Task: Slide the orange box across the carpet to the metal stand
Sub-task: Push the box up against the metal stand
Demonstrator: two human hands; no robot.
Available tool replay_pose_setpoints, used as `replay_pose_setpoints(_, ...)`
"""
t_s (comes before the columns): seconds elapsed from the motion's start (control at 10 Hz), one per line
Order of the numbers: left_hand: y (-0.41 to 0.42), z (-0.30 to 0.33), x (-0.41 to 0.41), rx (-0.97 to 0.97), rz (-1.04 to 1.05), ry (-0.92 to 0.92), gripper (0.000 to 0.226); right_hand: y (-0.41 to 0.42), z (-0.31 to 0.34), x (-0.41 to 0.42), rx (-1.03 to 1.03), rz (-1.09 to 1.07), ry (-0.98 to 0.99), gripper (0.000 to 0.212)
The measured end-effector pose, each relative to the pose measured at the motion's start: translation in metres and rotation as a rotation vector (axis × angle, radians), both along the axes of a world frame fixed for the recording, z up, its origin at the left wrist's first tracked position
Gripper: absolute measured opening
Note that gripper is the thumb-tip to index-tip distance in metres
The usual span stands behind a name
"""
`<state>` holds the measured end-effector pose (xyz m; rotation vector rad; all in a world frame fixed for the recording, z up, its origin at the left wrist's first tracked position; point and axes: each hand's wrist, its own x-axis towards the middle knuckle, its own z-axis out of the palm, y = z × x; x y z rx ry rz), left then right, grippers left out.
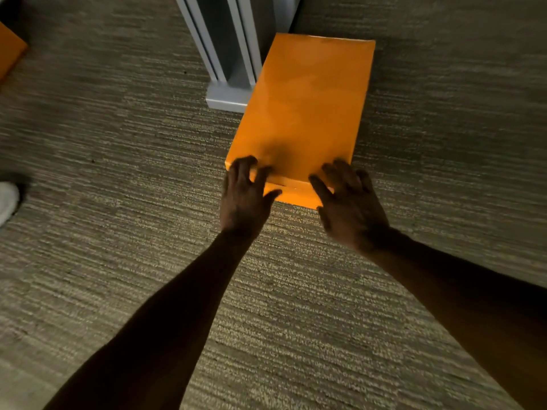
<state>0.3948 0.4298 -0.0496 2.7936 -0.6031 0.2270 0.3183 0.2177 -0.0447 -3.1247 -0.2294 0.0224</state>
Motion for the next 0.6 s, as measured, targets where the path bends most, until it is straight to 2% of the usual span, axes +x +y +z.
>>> replay_pose_setpoints(0.1, 0.009, -0.013, -0.022, 0.167, -0.198, 0.066, 0.059, -0.004, -0.004, -0.015, -0.075, 0.091, 0.028, 0.078)
replay_pose_setpoints(0.3, 0.007, -0.016, -0.027, 0.296, -0.180, 0.216, 0.089, -0.008, -0.005, -0.015, -0.057, 0.042, 0.138, 0.096)
replay_pose_setpoints(0.4, 0.002, -0.011, -0.033, 0.294, -0.140, 0.270, 0.094, -0.007, -0.002, -0.019, -0.051, 0.023, 0.175, 0.100)
replay_pose_setpoints(0.6, -0.006, 0.009, -0.073, 0.239, -0.115, 0.263, 0.093, -0.002, 0.021, -0.057, 0.005, 0.006, 0.185, 0.099)
